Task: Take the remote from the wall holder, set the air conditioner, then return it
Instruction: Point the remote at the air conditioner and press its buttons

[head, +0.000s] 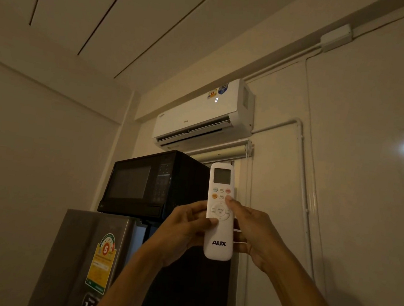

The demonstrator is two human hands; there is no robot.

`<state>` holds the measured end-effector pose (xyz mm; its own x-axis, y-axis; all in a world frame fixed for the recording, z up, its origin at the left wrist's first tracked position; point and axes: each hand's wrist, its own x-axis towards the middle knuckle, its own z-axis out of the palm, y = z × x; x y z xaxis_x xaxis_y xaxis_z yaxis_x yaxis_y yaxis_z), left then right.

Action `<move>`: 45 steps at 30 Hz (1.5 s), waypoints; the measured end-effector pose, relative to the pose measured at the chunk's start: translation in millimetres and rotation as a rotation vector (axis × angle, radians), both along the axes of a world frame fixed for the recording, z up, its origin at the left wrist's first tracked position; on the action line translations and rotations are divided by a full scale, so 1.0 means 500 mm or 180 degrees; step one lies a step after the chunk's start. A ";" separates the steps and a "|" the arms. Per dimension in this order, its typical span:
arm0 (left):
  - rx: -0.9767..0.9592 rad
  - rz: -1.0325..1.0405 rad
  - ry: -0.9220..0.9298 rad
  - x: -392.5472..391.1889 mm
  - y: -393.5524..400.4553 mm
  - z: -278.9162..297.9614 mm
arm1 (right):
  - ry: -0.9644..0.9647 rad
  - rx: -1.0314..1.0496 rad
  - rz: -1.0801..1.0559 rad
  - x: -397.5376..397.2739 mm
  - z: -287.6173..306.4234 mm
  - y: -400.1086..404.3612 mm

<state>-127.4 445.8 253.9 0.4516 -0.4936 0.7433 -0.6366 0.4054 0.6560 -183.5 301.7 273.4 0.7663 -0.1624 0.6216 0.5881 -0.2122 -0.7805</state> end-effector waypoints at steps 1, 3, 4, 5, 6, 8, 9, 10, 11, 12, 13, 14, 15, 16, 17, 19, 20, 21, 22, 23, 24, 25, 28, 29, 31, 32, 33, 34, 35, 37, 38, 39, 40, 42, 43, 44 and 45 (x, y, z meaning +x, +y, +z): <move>0.0002 0.0008 -0.0005 0.000 0.000 0.000 | 0.0000 -0.0004 -0.0013 0.000 0.000 0.001; 0.0008 0.0015 -0.0009 -0.001 0.001 0.000 | -0.0006 -0.0018 -0.0042 0.000 0.000 0.002; 0.0011 0.0016 -0.0011 -0.002 0.001 0.000 | -0.0018 -0.0018 -0.0053 0.000 0.000 0.002; 0.0015 0.0022 -0.0013 -0.002 0.001 0.000 | -0.0035 -0.0014 -0.0066 0.000 -0.001 0.002; 0.0020 0.0031 -0.0015 -0.002 0.001 0.001 | -0.0048 -0.0009 -0.0084 0.000 -0.001 0.002; 0.0034 0.0028 -0.0016 -0.002 0.000 0.001 | -0.0045 0.0007 -0.0123 -0.001 -0.001 0.003; 0.0039 0.0024 -0.0015 -0.002 0.000 0.001 | -0.0030 0.0014 -0.0139 -0.002 -0.001 0.004; 0.0042 0.0023 -0.0009 -0.001 0.000 0.000 | -0.0005 0.0014 -0.0145 -0.003 -0.001 0.004; 0.0042 0.0020 0.0002 -0.001 0.000 -0.001 | 0.0028 0.0011 -0.0139 -0.004 0.000 0.004; 0.0044 0.0013 0.0015 -0.001 0.001 -0.001 | 0.0065 0.0008 -0.0126 -0.005 0.000 0.005; 0.0047 0.0007 0.0026 0.000 0.001 -0.002 | 0.0096 0.0009 -0.0116 -0.005 0.000 0.005; 0.0054 0.0011 0.0033 0.000 0.002 -0.003 | 0.0114 0.0016 -0.0108 -0.005 -0.001 0.006; 0.0061 0.0023 0.0036 0.001 0.002 -0.003 | 0.0123 0.0027 -0.0104 -0.004 -0.002 0.006; 0.0067 0.0034 0.0038 0.001 0.002 -0.003 | 0.0128 0.0037 -0.0103 -0.003 -0.003 0.006; 0.0076 0.0043 0.0039 0.001 0.003 -0.003 | 0.0129 0.0051 -0.0101 -0.002 -0.004 0.007; 0.0095 0.0046 0.0036 0.002 0.003 -0.002 | 0.0120 0.0077 -0.0097 0.000 -0.006 0.007; 0.0097 0.0037 0.0033 0.003 0.004 -0.002 | 0.0113 0.0085 -0.0093 0.001 -0.006 0.007; 0.0095 0.0028 0.0032 0.004 0.004 -0.002 | 0.0109 0.0087 -0.0088 0.002 -0.006 0.006; 0.0095 0.0023 0.0029 0.005 0.004 -0.002 | 0.0108 0.0083 -0.0081 0.002 -0.007 0.006; 0.0099 0.0022 0.0021 0.006 0.005 -0.002 | 0.0108 0.0077 -0.0076 0.002 -0.007 0.006; 0.0110 0.0020 0.0012 0.006 0.005 -0.002 | 0.0106 0.0069 -0.0074 0.003 -0.007 0.005; 0.0117 0.0017 0.0007 0.007 0.004 -0.002 | 0.0101 0.0062 -0.0073 0.003 -0.007 0.005; 0.0116 0.0032 0.0007 0.010 0.004 -0.002 | 0.0083 0.0049 -0.0077 0.005 -0.006 0.006; 0.0112 0.0034 0.0013 0.011 0.004 -0.002 | 0.0085 0.0048 -0.0084 0.006 -0.006 0.006; 0.0102 0.0029 0.0029 0.014 0.004 -0.003 | 0.0099 0.0053 -0.0086 0.007 -0.006 0.006; 0.0097 0.0028 0.0034 0.015 0.004 -0.003 | 0.0104 0.0056 -0.0083 0.008 -0.006 0.007; 0.0092 0.0028 0.0037 0.016 0.004 -0.003 | 0.0108 0.0056 -0.0083 0.009 -0.006 0.006; 0.0091 0.0026 0.0041 0.016 0.004 -0.003 | 0.0111 0.0052 -0.0083 0.009 -0.006 0.007; 0.0091 0.0026 0.0048 0.017 0.005 -0.003 | 0.0111 0.0049 -0.0081 0.010 -0.006 0.007; 0.0087 0.0032 0.0063 0.018 0.006 -0.004 | 0.0098 0.0044 -0.0071 0.011 -0.006 0.008; 0.0084 0.0032 0.0068 0.018 0.006 -0.004 | 0.0091 0.0039 -0.0067 0.012 -0.006 0.008; 0.0082 0.0029 0.0070 0.019 0.007 -0.004 | 0.0089 0.0034 -0.0063 0.013 -0.006 0.008; 0.0084 0.0025 0.0073 0.020 0.008 -0.003 | 0.0094 0.0031 -0.0059 0.014 -0.006 0.009; 0.0093 0.0015 0.0069 0.021 0.009 -0.003 | 0.0108 0.0038 -0.0053 0.015 -0.006 0.010; 0.0096 0.0014 0.0067 0.021 0.010 -0.003 | 0.0115 0.0042 -0.0052 0.016 -0.006 0.011; 0.0097 0.0011 0.0069 0.021 0.010 -0.004 | 0.0122 0.0044 -0.0051 0.016 -0.006 0.011; 0.0097 0.0005 0.0074 0.021 0.011 -0.004 | 0.0129 0.0043 -0.0051 0.016 -0.005 0.012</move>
